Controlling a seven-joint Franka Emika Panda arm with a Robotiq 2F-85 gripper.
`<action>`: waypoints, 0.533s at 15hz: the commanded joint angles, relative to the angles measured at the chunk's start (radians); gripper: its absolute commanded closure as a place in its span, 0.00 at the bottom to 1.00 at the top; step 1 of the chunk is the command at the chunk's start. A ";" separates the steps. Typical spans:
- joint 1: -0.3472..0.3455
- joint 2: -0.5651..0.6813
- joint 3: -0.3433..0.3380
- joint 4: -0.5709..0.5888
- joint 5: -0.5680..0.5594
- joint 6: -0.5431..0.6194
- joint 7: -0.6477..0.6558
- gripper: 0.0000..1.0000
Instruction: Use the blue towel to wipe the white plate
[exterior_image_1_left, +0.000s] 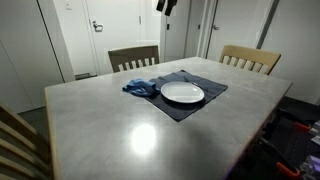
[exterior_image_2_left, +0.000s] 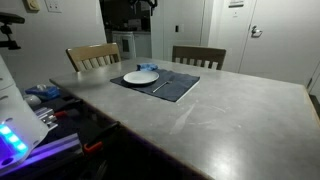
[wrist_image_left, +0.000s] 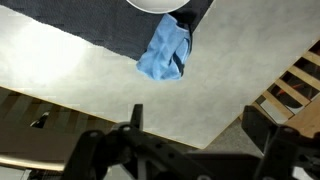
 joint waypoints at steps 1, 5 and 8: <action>-0.040 0.151 0.040 0.152 -0.002 -0.079 0.010 0.00; -0.054 0.286 0.064 0.295 -0.039 -0.157 0.053 0.00; -0.050 0.381 0.073 0.401 -0.083 -0.209 0.094 0.00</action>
